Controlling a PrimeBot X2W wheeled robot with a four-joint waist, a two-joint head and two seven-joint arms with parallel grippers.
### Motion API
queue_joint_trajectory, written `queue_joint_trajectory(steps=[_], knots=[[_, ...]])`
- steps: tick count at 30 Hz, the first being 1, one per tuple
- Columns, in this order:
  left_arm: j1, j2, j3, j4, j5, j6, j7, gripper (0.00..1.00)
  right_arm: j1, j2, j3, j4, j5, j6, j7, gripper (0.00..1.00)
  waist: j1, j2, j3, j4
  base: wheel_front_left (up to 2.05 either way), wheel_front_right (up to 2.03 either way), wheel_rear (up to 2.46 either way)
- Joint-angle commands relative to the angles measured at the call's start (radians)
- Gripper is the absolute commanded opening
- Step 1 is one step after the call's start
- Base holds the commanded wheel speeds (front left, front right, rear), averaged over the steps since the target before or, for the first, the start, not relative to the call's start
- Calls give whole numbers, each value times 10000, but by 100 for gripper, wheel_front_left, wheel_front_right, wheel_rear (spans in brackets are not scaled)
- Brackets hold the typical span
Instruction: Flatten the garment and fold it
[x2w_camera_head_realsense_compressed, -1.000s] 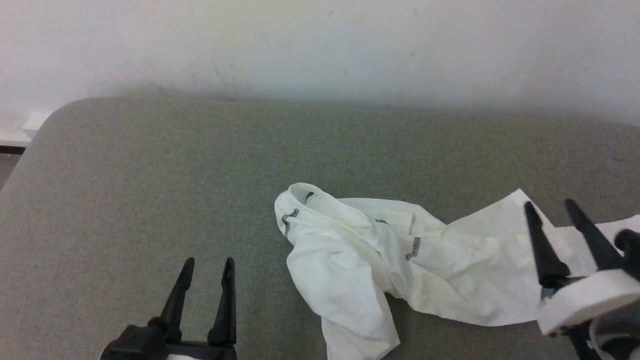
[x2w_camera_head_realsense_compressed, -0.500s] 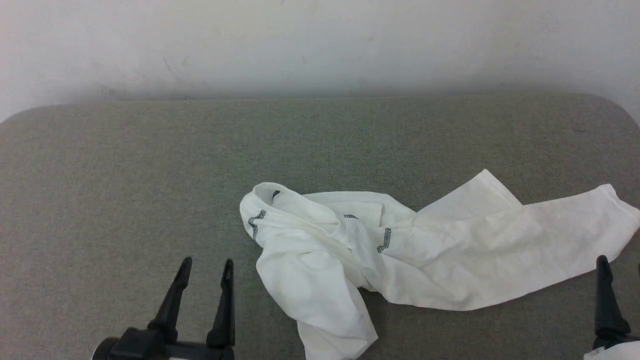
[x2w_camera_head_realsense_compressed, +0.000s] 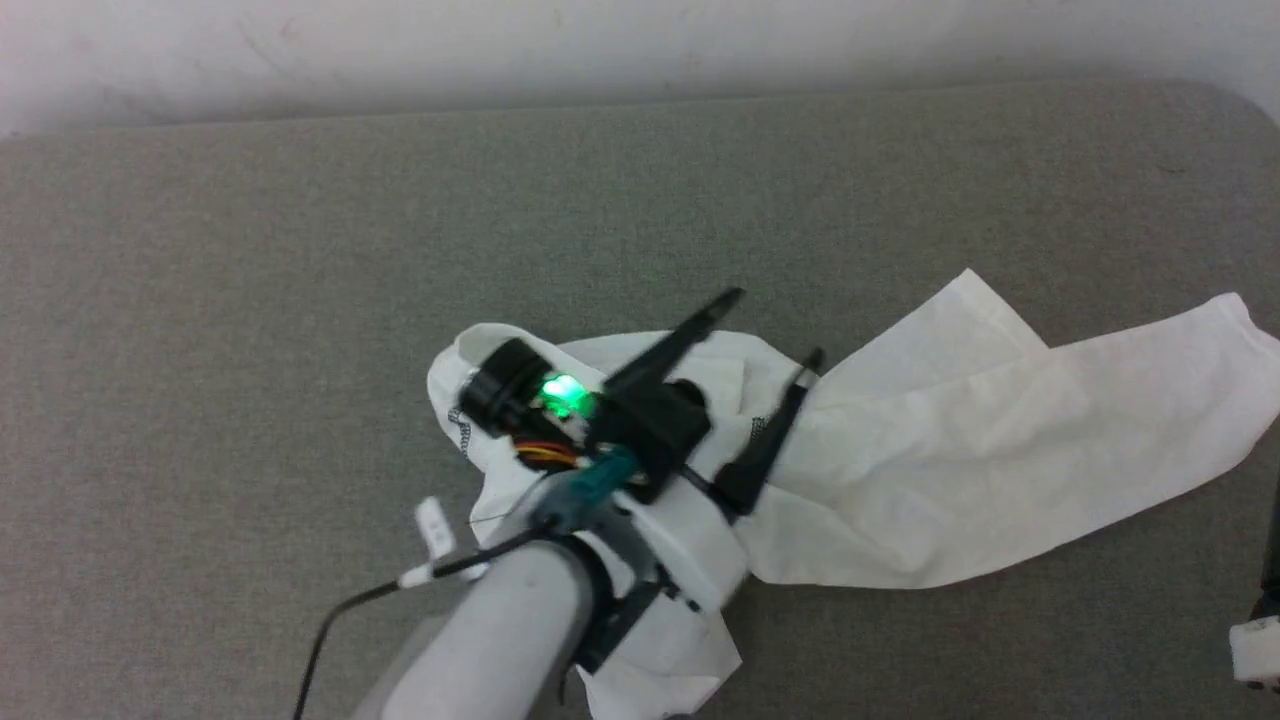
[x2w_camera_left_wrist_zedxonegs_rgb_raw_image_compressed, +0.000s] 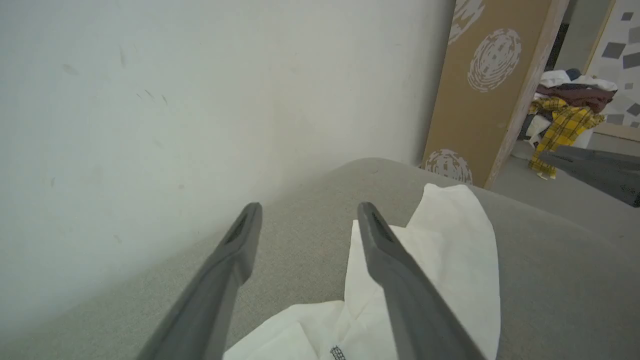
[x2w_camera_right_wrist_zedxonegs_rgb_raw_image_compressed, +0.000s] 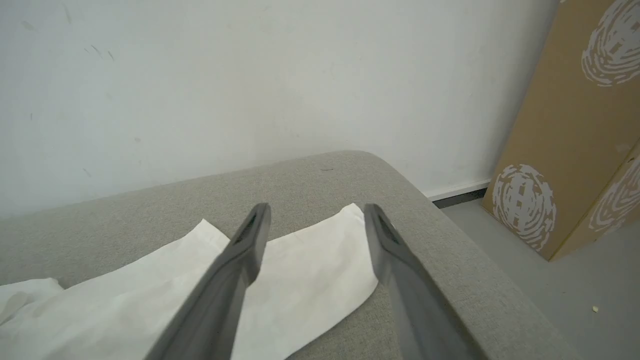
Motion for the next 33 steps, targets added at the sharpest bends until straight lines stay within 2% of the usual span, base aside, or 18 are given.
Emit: queue_joint_trajectory(steps=[1, 5, 9, 16, 22, 23, 24, 25, 33], knots=[[-459, 44, -697, 310, -152, -68, 279, 100, -230, 27, -65, -27, -4, -6, -5, 100, -2, -1, 693, -277, 0, 0, 0], [-1175, 290, -2596, 951, -820, -71, 852, 100, -457, 27, -158, -34, 53, -6, 9, 100, -2, -1, 1133, -415, 0, 0, 0], [-1491, 651, -3849, 1627, -933, -72, 1113, 100, -578, 27, -202, 69, 125, -6, -31, 100, -2, -1, 1358, -435, 0, 0, 0], [-1957, 914, -4849, 3138, -187, -73, 1119, 100, -669, 27, -37, 228, 203, -6, -54, 100, -2, -1, 1446, -419, 0, 0, 0], [-2388, 775, -5916, 4452, -377, -74, 1232, 100, -793, 28, -14, 196, 144, -6, 11, 100, -2, -1, 1394, -383, 0, 0, 0], [-2439, 741, -6057, 4554, -486, -74, 1198, 82, -797, 28, -25, 184, 120, -6, 28, 100, -2, -1, 1348, -378, 0, 0, 0], [-2463, 684, -6086, 4612, -617, -74, 1083, 46, -791, 28, -44, 178, 104, -6, 44, 100, -2, -1, 1290, -368, 0, 0, 0], [-2478, 634, -6104, 4670, -722, -74, 979, 0, -776, 28, -68, 186, 92, -6, 53, 100, -2, -1, 1211, -353, 0, 0, 0], [-2344, 357, -5910, 4516, -1499, 12, 233, 0, -515, 28, -72, 438, 121, -6, 67, 100, -2, -1, 144, -189, 0, 0, 0]])
